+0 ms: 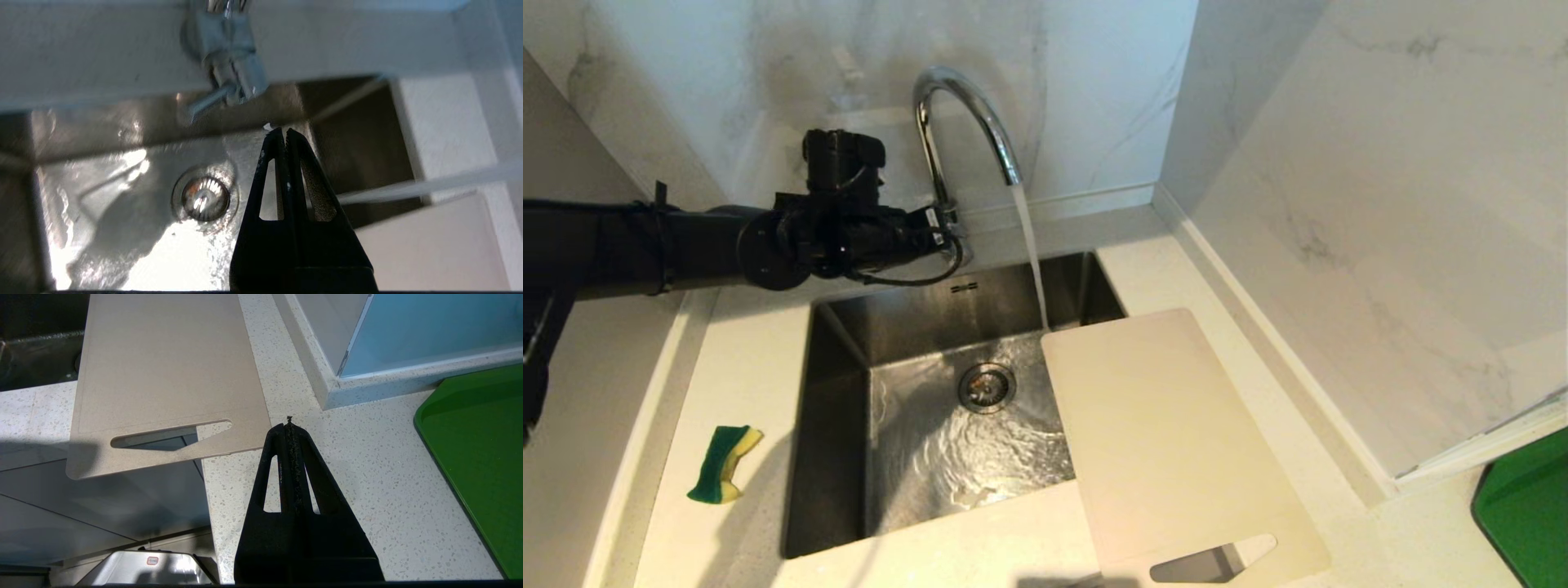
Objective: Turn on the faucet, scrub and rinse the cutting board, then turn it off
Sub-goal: Turn off the tap
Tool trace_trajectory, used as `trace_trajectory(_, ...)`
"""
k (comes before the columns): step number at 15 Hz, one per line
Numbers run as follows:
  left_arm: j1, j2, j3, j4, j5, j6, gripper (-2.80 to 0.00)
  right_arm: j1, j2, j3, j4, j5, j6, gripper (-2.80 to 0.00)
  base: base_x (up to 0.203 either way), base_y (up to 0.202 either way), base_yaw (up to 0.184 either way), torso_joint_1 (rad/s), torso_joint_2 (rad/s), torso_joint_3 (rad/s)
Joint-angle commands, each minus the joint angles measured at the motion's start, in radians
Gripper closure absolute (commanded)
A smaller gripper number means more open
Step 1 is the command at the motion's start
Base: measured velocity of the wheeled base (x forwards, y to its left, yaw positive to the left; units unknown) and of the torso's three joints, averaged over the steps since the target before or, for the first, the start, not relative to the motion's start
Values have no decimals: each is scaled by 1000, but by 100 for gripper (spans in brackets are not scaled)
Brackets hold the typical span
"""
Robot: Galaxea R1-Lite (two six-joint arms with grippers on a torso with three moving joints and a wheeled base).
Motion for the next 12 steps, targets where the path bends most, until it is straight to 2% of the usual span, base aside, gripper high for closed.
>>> trace_trajectory(1,12,37,3,-60,1,26,0,0,1,1,0,0,-1,0,0,0,0,0,0,0)
trace_trajectory(4,13,103,-2,-154,12,100,0,0,1,0,0,0,-2,0,0,0,0,0,0,0)
trace_trajectory(10,15,163,-14,-211,35,115,0,0,1,0,0,0,-1,0,0,0,0,0,0,0)
trace_trajectory(12,19,198,-27,-283,68,141,0,0,1,0,0,0,-1,0,0,0,0,0,0,0)
